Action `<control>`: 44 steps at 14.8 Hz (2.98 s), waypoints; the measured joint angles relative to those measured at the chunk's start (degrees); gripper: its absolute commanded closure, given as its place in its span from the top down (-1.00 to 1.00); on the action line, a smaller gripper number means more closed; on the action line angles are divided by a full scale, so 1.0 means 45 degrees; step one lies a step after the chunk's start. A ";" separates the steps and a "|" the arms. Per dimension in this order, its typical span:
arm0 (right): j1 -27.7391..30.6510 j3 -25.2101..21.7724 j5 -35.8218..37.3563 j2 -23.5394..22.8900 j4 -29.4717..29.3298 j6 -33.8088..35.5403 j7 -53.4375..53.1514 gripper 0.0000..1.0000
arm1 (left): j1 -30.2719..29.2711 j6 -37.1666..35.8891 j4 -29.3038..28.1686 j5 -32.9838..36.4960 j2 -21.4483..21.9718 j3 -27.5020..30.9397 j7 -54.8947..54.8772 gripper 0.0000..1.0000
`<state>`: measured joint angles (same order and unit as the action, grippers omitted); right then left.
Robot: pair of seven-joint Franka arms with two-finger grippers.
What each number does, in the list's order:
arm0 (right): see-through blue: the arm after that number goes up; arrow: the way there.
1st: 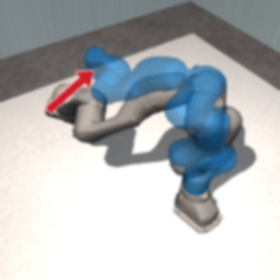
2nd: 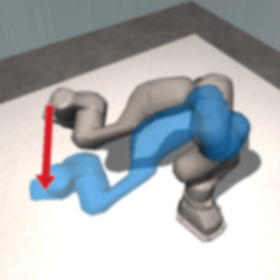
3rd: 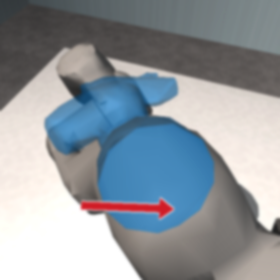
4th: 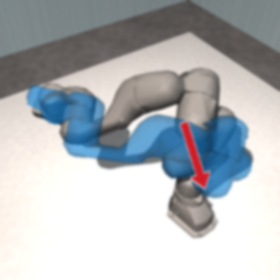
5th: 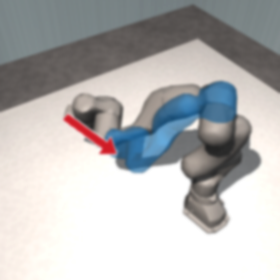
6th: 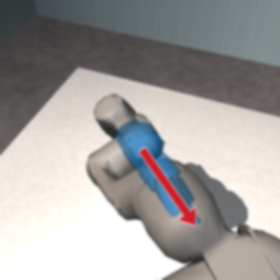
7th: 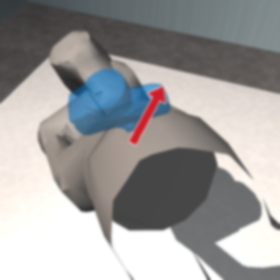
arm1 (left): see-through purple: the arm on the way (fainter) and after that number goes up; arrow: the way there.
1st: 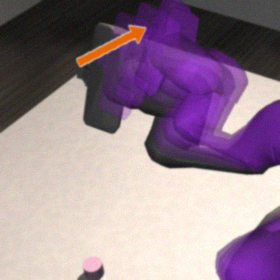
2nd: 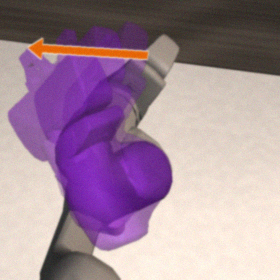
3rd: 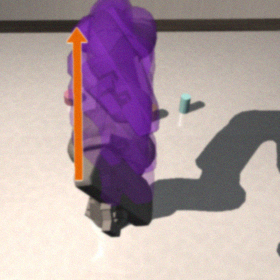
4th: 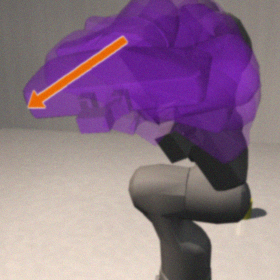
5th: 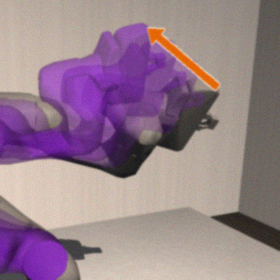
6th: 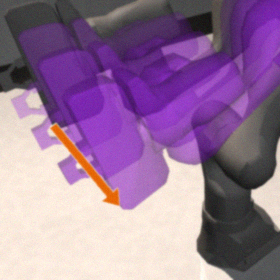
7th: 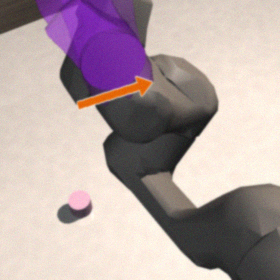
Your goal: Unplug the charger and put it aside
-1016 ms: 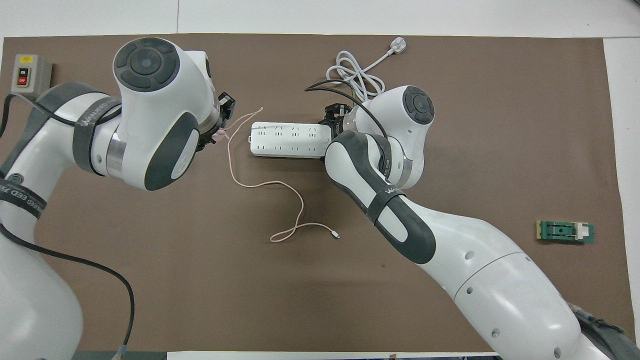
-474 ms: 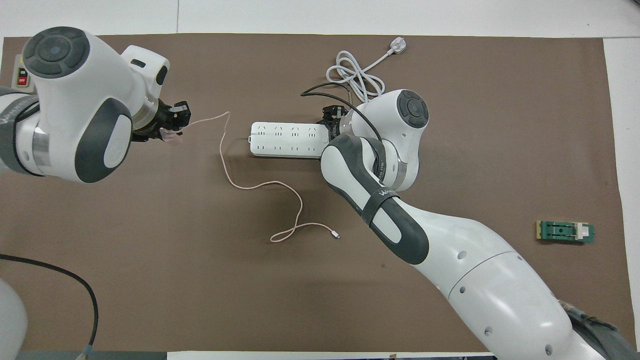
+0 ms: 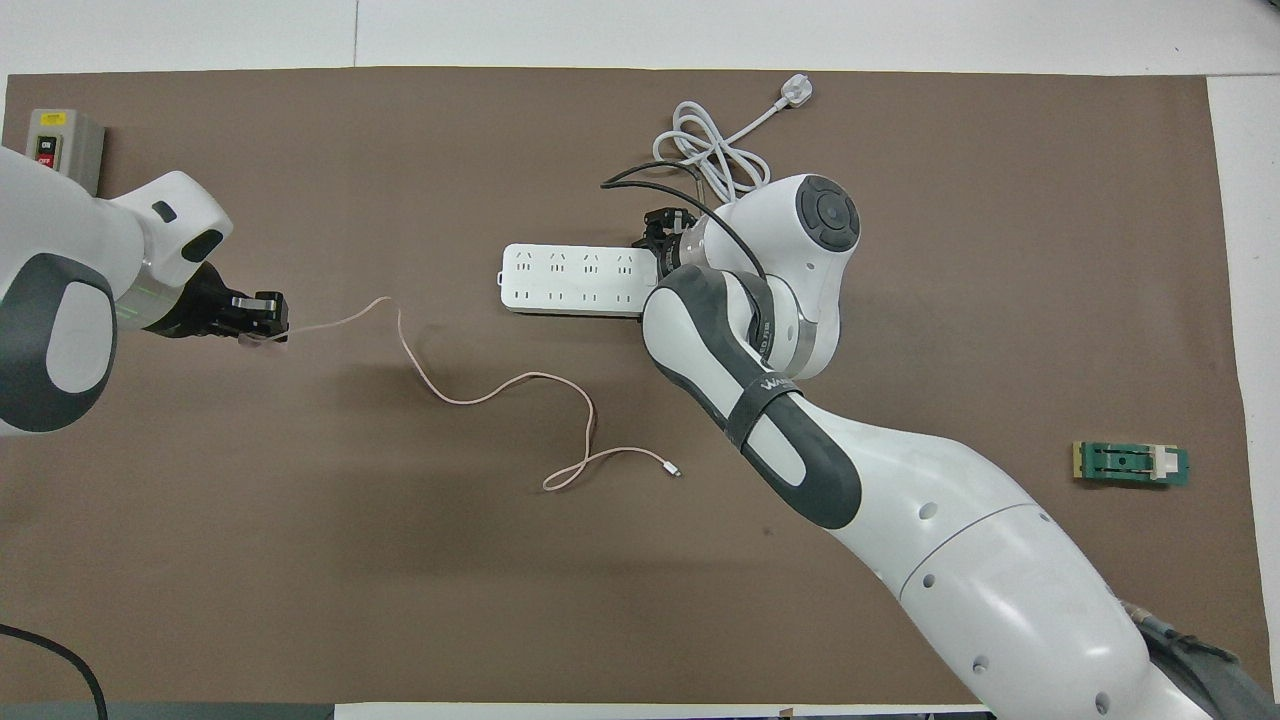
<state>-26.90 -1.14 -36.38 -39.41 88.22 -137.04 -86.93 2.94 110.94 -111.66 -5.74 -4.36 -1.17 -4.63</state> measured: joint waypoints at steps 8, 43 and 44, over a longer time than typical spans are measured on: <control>0.0181 -0.0195 0.0000 0.0650 -0.0283 0.1290 0.0000 1.00 | -0.0208 0.0081 -0.2928 -0.0645 0.1860 -0.0160 -0.1715 -1.00; 0.5388 -0.0656 0.7678 0.8148 -0.0283 1.0904 2.1101 1.00 | -0.2937 0.5574 -0.6509 -0.2893 0.2432 0.0085 -0.5183 1.00; 0.5472 -0.0659 0.7694 0.8311 -0.0267 1.1219 2.1175 1.00 | -0.2974 0.5275 -0.6168 -0.2893 0.2432 0.0089 -0.5183 1.00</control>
<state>-2.28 -4.11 -1.75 -2.01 87.02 -86.56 8.36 -10.44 134.68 -139.42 -18.76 6.58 -0.77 -27.96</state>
